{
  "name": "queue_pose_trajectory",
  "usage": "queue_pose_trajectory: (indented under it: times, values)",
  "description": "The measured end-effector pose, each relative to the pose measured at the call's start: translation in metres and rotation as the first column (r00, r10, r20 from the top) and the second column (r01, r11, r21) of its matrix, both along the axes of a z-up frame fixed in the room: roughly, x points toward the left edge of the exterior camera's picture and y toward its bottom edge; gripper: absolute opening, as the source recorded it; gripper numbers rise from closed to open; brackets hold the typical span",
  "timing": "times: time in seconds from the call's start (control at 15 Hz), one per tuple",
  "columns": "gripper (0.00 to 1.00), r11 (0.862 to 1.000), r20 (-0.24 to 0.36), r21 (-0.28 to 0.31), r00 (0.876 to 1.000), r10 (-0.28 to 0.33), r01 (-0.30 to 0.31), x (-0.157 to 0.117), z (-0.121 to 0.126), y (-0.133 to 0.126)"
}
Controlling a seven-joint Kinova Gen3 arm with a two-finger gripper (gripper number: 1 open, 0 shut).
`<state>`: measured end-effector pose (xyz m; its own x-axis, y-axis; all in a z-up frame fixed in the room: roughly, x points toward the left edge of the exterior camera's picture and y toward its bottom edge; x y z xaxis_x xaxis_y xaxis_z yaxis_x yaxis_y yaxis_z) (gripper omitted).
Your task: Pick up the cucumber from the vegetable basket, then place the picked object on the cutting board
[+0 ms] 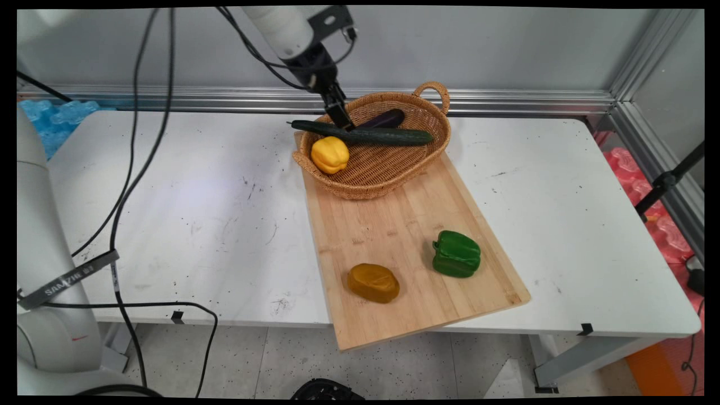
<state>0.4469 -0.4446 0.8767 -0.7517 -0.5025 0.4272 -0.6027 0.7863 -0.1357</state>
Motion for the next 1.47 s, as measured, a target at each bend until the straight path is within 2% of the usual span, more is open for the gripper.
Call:
queue_pose_trajectory:
  times: [0.53,0.6,1.13,1.47]
  values:
    - [1.00,0.997,0.014,0.028,0.998,-0.067,0.067,-0.031,-0.049,-0.041]
    - [0.00,0.997,0.014,0.031,0.997,-0.074,0.074,-0.033,-0.053,-0.043]
    - [0.00,0.992,0.022,0.037,0.993,-0.120,0.119,-0.045,-0.067,-0.048]
    - [0.00,0.990,0.031,0.007,0.990,-0.140,0.140,-0.049,-0.050,-0.045]
